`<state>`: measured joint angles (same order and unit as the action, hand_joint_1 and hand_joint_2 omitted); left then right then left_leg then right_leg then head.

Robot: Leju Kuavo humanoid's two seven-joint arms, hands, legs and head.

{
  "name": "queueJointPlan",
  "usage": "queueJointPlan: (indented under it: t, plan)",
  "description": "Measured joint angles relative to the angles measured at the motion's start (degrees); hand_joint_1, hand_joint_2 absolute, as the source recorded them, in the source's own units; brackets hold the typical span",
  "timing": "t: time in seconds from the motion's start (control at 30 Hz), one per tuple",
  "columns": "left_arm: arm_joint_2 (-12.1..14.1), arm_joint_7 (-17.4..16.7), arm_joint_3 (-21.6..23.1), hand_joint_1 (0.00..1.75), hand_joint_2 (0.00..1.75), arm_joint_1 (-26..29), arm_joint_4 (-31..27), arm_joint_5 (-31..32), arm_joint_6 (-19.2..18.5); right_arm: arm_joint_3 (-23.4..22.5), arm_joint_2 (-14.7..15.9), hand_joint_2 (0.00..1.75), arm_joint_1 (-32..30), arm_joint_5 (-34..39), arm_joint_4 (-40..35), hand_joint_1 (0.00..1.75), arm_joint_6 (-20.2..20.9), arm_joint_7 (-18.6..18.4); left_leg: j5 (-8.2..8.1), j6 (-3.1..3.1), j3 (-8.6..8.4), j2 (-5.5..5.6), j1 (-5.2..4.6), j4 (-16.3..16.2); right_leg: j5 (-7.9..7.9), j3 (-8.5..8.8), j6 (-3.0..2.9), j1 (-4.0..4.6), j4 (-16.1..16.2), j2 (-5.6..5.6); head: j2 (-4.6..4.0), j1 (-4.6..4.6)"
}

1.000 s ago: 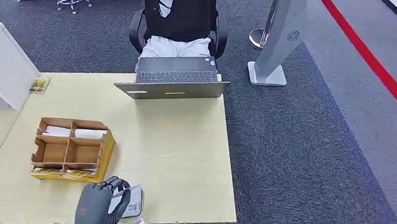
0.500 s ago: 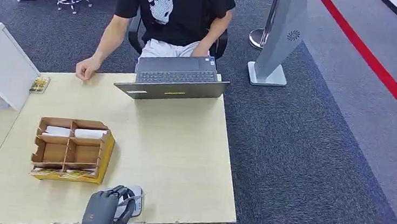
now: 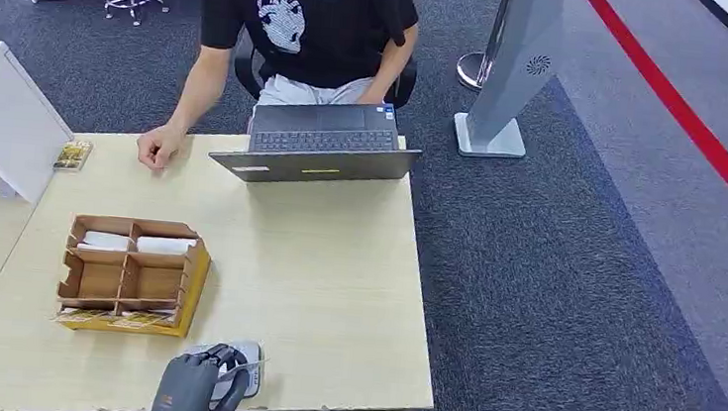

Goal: Pass the card to the sensor for recognition and then transmit it.

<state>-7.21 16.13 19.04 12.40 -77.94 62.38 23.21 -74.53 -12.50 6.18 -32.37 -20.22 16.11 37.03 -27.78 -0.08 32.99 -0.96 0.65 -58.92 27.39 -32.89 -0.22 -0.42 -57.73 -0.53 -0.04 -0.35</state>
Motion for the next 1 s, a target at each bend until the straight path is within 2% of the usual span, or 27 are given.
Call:
queueJointPlan:
  t: [0.7,0.87,1.0]
  plan:
    - [0.1,-0.2,0.0,1.75,1.75,-0.7,-0.5,1.2,1.8,1.1,0.0,1.75,0.1,-0.2,0.4,0.00,-0.4,-1.0,0.00,0.00,0.01,0.00,0.00,0.0,0.00,0.00,0.00,0.00,0.0,0.00,0.00,0.00]
    - [0.1,-0.9,-0.5,1.75,1.75,-2.9,-6.2,5.4,2.4,2.4,0.0,1.75,0.6,-1.2,0.8,0.00,-0.7,-1.5,0.02,-0.01,0.02,0.02,0.01,0.0,-0.02,0.01,-0.02,0.00,0.0,-0.02,0.00,0.00]
    - [0.9,-2.0,-3.7,1.75,1.75,-6.9,-11.4,8.5,2.1,3.8,0.0,1.75,1.2,-1.7,1.2,0.00,-0.9,-1.9,0.09,-0.02,-0.01,0.03,0.01,0.0,-0.05,0.02,-0.04,0.01,0.0,-0.02,0.00,-0.02]
